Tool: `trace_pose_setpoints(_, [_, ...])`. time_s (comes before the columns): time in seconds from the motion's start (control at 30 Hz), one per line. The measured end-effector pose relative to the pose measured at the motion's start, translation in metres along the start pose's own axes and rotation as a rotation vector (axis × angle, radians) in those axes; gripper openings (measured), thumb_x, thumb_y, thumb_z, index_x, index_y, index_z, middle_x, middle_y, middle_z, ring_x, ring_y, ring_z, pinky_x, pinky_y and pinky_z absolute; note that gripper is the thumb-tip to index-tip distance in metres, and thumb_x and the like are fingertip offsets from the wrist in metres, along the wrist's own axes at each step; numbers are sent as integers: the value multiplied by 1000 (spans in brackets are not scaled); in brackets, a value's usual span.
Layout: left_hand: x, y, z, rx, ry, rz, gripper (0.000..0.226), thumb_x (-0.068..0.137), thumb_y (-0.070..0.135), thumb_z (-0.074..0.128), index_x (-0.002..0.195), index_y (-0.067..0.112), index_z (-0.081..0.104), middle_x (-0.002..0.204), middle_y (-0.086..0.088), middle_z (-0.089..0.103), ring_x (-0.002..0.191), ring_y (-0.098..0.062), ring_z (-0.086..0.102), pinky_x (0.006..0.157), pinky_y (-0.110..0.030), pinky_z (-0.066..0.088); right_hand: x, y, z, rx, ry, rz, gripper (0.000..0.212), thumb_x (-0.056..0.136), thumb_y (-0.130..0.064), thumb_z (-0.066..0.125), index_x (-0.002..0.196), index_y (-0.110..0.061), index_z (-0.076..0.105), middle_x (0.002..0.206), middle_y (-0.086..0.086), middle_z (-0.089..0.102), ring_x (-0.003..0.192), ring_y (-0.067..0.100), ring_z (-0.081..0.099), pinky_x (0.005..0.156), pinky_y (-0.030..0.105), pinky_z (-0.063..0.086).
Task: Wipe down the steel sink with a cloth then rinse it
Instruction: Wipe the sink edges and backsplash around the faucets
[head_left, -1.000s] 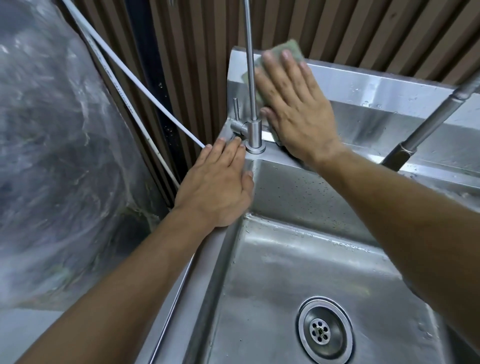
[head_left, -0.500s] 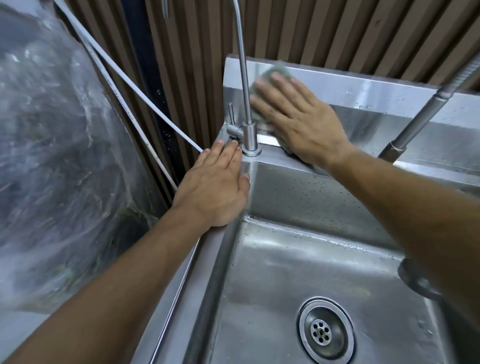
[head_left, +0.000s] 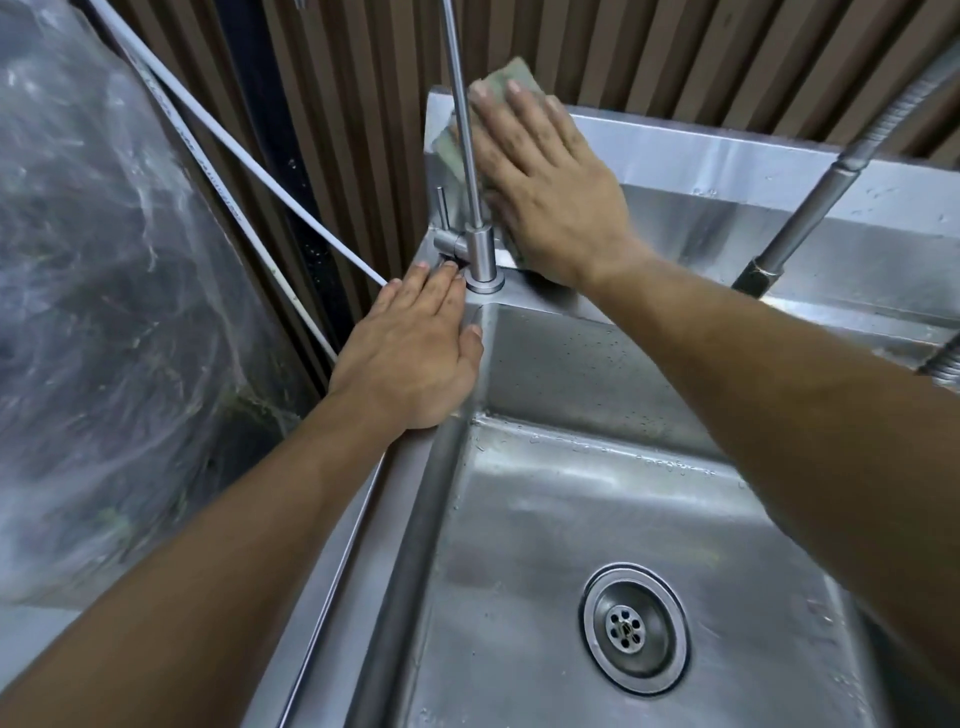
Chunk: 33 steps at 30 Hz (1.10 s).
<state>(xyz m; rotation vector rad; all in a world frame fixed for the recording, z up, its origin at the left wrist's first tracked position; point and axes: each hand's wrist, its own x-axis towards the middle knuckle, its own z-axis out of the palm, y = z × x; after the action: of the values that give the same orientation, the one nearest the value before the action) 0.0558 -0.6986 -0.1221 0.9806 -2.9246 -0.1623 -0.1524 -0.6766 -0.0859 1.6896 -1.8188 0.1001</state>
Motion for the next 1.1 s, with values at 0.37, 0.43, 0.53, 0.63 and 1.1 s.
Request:
trace_pose_setpoints(0.37, [-1,0,1,16,9,0,65,109,41,18,166,12,7,175,-1,2,161,-19,-4,130,-38,0,-47,-3,-3,135,81,540,60,113,-39,24,164,-10,12,170,21,7,157,42,6,127,50,0])
trace_pose_setpoints(0.43, [0,1,1,18,14,-3,65,109,41,19,166,12,8,175,-1,3,161,-19,-3,130,-38,0,-33,2,-3,79,44,325,62,112,-46,27,164,-14,17,171,16,14,158,38,11,128,47,4])
trace_pose_setpoints(0.53, [0,1,1,17,11,1,65,109,41,19,166,12,8,175,-1,3,161,-19,-3,130,-37,0,-18,10,-2,129,75,238,53,113,-34,31,162,-15,30,168,12,26,157,35,19,128,43,7])
trace_pose_setpoints(0.63, [0,-1,1,13,12,6,65,109,41,17,166,13,8,175,0,2,161,-18,-5,130,-37,-1,-28,9,-15,386,123,278,45,112,-25,37,155,-16,44,163,5,40,155,29,28,126,36,17])
trace_pose_setpoints(1.1, [-1,1,-1,16,0,7,75,99,45,6,166,13,8,175,1,2,161,-19,-3,130,-37,-2,-107,-34,-16,333,-452,472,57,112,-41,18,165,-23,14,173,4,11,160,27,7,128,43,2])
